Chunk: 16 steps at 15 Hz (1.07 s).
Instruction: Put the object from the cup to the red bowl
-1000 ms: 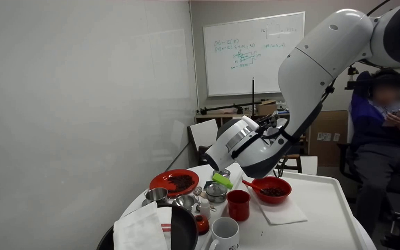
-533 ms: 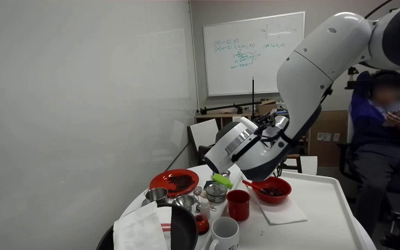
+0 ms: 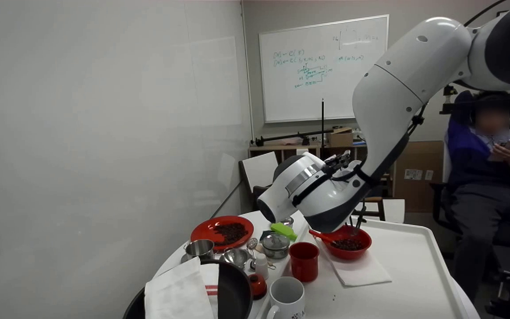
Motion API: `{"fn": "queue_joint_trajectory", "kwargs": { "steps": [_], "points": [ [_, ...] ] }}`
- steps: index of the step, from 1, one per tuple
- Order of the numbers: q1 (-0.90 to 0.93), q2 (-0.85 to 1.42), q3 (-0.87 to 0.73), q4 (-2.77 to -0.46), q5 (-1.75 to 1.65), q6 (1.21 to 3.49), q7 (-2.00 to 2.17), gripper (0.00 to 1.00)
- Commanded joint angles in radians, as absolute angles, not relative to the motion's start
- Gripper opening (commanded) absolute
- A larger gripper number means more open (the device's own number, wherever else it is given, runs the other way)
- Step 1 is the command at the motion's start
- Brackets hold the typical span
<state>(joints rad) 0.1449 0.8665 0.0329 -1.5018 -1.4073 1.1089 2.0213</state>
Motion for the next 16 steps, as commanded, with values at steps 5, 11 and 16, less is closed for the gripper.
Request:
{"fn": "queue_joint_trajectory", "kwargs": {
  "steps": [5,11,16],
  "points": [
    [0.054,0.836,0.075,-1.509,-1.212,1.305,1.838,0.10],
    [0.030,0.763,0.081,-1.568,-1.066,1.467,1.662,0.10],
    [0.027,0.612,0.081,-1.655,-0.904,1.537,1.475,0.09]
  ]
}}
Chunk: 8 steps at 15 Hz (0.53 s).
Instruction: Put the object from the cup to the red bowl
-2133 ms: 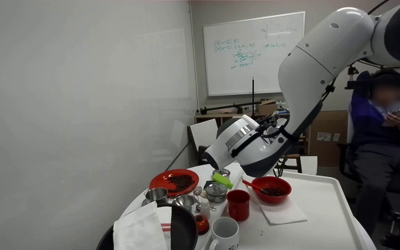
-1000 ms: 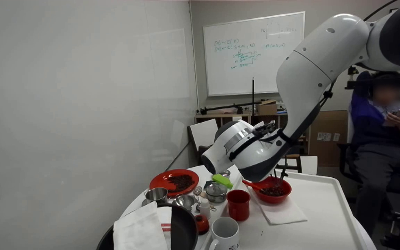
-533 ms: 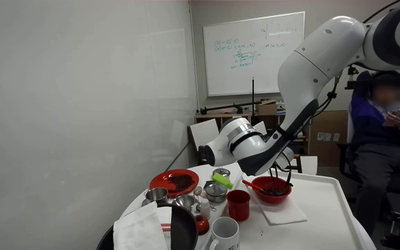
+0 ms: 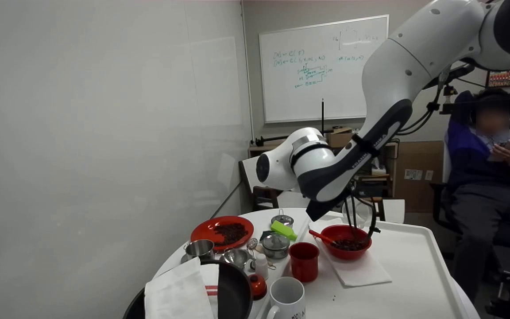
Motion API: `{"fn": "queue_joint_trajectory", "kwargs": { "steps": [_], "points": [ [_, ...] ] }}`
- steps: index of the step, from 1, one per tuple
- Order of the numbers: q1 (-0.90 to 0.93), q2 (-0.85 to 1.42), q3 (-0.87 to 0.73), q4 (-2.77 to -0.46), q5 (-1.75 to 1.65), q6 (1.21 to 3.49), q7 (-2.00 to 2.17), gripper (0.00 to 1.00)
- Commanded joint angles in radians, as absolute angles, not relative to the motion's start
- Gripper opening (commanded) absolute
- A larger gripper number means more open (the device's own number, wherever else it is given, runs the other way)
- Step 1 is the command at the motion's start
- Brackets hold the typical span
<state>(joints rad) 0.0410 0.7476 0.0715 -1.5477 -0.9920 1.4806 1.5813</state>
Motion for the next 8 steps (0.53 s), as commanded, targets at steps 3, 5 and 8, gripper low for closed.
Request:
{"fn": "queue_joint_trajectory", "kwargs": {
  "steps": [3,5,8],
  "points": [
    [0.041,0.518,0.080,-1.731,-0.832,1.587,1.358,0.10],
    [0.047,0.473,0.083,-1.773,-0.784,1.627,1.285,0.10],
    [0.056,0.429,0.086,-1.834,-0.712,1.702,1.185,0.10]
  ]
}}
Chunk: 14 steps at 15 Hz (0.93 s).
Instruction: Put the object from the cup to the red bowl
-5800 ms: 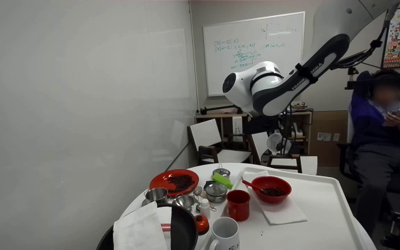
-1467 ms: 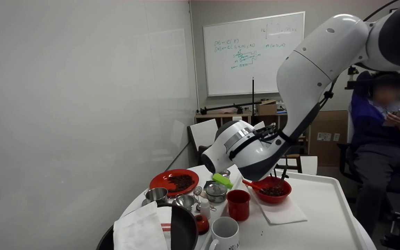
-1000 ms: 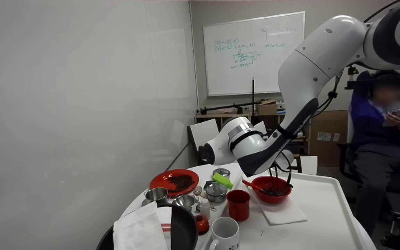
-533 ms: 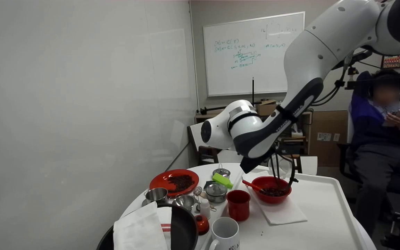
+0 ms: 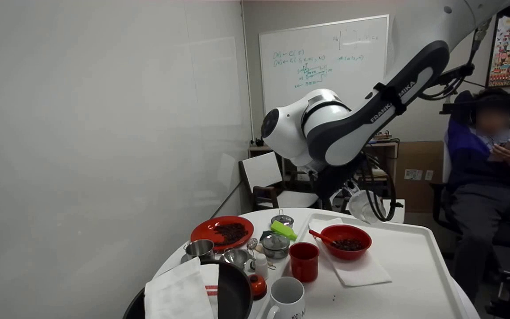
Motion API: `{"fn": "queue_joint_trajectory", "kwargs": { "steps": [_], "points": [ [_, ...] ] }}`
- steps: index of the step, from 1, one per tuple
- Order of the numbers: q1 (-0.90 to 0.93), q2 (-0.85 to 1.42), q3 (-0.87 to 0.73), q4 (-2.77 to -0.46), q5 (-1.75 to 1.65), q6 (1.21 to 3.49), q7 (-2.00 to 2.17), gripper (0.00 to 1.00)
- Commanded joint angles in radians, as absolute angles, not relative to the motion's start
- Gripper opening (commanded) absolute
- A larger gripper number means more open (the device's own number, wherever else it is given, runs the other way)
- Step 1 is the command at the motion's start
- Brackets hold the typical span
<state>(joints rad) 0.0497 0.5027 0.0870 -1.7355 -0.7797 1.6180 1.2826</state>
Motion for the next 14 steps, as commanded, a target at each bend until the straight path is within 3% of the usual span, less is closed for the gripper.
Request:
{"fn": "queue_joint_trajectory", "kwargs": {
  "steps": [1,14],
  "points": [
    [0.059,0.420,0.086,-1.853,-0.687,1.729,1.151,0.10],
    [0.075,0.424,0.057,-2.007,-0.163,2.069,0.845,0.11]
  ]
}}
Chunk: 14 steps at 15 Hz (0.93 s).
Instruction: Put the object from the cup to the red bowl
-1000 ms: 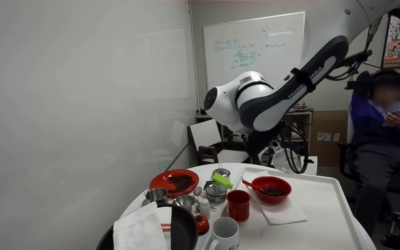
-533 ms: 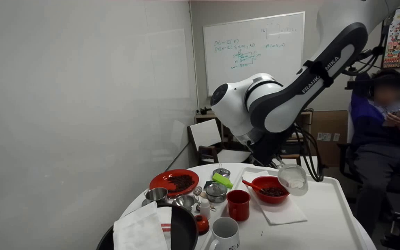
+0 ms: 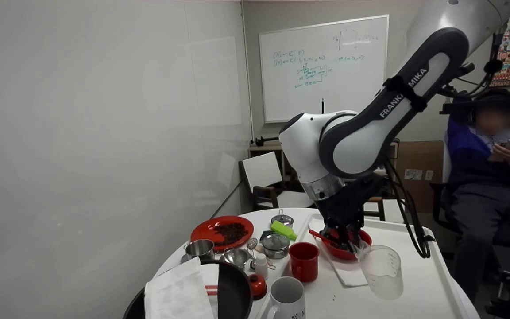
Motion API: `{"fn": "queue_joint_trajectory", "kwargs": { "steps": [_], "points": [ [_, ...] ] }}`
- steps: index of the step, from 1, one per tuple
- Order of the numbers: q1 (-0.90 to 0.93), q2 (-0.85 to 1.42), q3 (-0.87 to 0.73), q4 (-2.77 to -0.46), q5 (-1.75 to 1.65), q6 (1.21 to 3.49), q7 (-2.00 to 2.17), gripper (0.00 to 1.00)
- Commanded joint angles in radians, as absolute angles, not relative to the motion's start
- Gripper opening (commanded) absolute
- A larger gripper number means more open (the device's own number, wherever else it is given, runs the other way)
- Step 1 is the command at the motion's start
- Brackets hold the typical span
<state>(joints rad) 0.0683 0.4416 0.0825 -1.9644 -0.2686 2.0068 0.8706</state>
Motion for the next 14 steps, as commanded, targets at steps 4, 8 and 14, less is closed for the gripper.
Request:
{"fn": "queue_joint_trajectory", "kwargs": {
  "steps": [4,8,14],
  "points": [
    [0.104,0.442,0.002,-2.048,-0.135,2.187,0.942,0.11],
    [0.126,0.455,-0.050,-2.100,-0.152,2.316,1.056,0.11],
    [0.139,0.489,-0.091,-2.142,-0.162,2.402,1.116,0.11]
  ]
}}
